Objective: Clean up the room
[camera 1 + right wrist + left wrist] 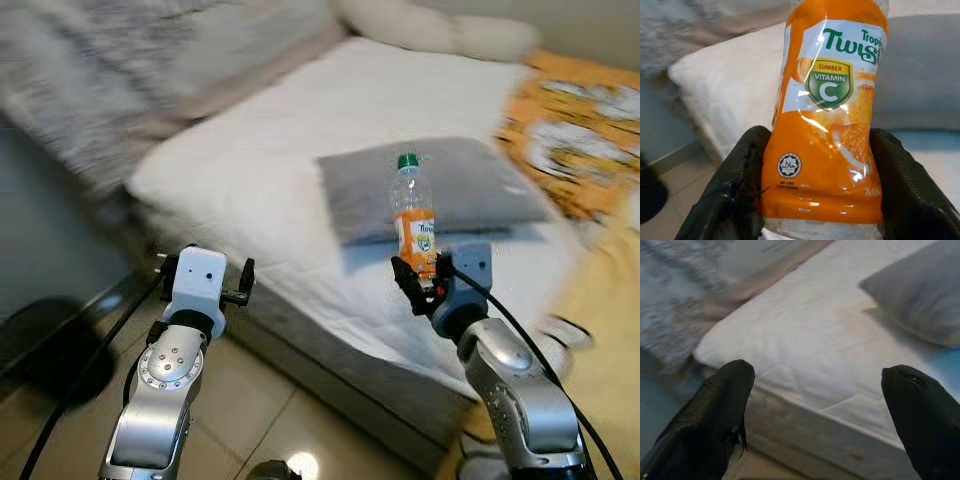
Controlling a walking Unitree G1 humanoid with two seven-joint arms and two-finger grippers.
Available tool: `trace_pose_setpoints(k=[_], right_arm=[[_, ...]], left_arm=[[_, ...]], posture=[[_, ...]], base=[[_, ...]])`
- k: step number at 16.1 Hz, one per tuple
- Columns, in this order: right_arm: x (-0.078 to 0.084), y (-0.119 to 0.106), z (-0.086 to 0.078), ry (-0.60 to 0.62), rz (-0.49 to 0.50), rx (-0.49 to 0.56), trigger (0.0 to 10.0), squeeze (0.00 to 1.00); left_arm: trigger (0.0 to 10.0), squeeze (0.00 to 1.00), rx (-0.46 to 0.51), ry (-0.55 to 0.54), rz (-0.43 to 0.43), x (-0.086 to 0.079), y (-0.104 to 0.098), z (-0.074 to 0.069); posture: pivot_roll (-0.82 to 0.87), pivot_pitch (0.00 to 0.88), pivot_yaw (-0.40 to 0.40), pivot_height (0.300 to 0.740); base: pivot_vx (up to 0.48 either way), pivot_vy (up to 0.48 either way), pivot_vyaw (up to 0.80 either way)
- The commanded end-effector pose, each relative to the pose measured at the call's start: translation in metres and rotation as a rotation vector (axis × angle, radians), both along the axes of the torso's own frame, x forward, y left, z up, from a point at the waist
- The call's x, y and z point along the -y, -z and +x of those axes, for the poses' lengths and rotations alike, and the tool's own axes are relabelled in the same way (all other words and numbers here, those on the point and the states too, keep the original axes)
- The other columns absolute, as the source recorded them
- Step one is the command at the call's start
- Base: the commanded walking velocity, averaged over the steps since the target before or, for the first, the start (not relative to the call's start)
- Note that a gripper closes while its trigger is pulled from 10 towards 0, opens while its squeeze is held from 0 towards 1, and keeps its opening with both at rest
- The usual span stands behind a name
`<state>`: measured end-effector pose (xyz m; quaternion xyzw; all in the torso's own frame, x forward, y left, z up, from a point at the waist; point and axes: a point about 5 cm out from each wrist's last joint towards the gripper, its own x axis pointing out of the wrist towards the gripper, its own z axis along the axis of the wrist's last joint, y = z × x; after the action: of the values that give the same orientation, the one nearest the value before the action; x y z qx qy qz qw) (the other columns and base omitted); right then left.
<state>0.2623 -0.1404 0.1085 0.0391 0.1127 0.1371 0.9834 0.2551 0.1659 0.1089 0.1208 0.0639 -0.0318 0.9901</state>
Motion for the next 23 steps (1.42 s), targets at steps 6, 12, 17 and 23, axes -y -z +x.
trace_pose_setpoints(k=[6, 12, 17, 23], right_arm=[[-0.009, -0.004, 0.006, -0.059, 0.020, 0.015, 10.0, 0.00], [-0.011, 0.004, 0.006, -0.062, 0.009, -0.015, 10.0, 0.00], [-0.009, 0.008, 0.009, -0.045, -0.026, -0.032, 10.0, 0.00], [0.003, 0.019, 0.012, 0.060, -0.101, -0.057, 10.0, 0.00]], left_arm=[[10.0, 0.00, 0.052, -0.008, -0.008, -0.006, -0.013, 0.004], [10.0, 0.00, 0.042, -0.028, -0.002, -0.012, -0.012, 0.003], [10.0, 0.00, 0.038, -0.034, -0.007, -0.014, -0.011, 0.002], [10.0, 0.00, 0.031, -0.033, -0.019, -0.013, -0.009, 0.005]], posture=[[0.01, 0.000, 0.037, 0.740], [0.02, 0.000, 0.034, 0.740], [0.02, 0.000, 0.031, 0.740], [0.02, 0.000, 0.035, 0.740]], base=[[0.081, 0.000, 0.80], [0.202, 0.000, 0.80], [0.242, 0.000, 0.80], [0.241, 0.000, 0.13]])
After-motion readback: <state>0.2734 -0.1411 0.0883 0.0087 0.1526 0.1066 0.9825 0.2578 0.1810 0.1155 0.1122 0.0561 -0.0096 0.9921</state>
